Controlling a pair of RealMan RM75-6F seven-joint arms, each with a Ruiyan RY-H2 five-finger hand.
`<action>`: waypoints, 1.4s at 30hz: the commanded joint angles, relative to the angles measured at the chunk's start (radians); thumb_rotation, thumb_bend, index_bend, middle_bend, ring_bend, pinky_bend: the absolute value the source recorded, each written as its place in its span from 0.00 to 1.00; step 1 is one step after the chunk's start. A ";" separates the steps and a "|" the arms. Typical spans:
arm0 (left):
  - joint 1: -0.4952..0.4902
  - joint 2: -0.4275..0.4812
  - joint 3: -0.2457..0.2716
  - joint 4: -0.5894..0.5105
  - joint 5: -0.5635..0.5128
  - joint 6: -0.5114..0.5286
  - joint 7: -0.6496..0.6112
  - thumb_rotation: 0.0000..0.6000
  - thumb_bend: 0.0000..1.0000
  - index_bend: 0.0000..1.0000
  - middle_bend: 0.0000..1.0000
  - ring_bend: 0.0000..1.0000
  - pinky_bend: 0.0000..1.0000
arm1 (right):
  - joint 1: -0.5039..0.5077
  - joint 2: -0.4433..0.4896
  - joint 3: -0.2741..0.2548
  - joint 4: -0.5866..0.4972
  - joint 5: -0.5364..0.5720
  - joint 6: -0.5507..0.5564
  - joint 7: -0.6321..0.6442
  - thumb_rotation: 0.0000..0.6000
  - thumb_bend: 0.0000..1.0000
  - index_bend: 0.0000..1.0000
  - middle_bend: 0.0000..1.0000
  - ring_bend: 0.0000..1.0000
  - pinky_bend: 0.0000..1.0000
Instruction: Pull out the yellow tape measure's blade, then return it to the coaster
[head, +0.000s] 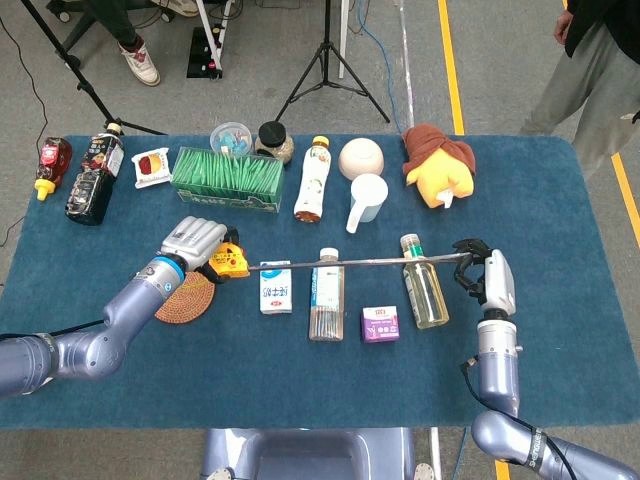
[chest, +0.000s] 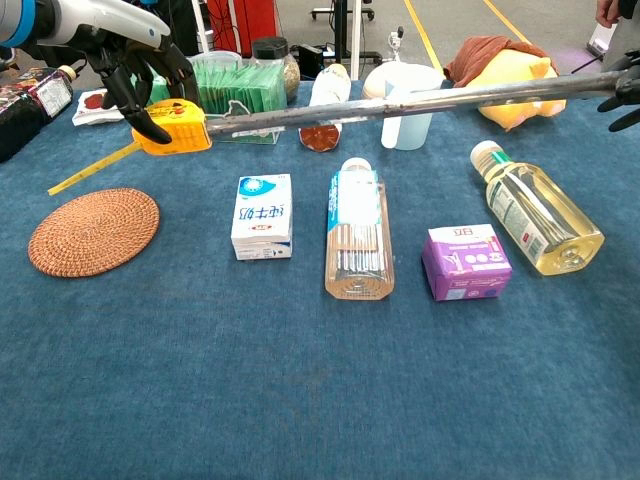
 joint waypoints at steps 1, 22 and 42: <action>0.003 0.000 -0.001 0.002 0.004 -0.003 -0.003 0.97 0.39 0.54 0.50 0.51 0.59 | -0.001 0.001 -0.001 0.000 0.000 0.000 0.000 1.00 0.79 0.61 0.37 0.35 0.35; -0.040 -0.037 -0.048 0.007 -0.032 -0.010 -0.005 0.97 0.40 0.54 0.50 0.51 0.59 | 0.025 -0.022 -0.007 -0.040 -0.027 0.013 -0.027 1.00 0.79 0.61 0.37 0.35 0.35; -0.187 -0.129 -0.112 0.027 -0.208 0.022 0.046 0.97 0.39 0.54 0.50 0.51 0.59 | 0.109 -0.131 -0.029 -0.089 -0.065 0.034 -0.115 1.00 0.79 0.61 0.37 0.35 0.35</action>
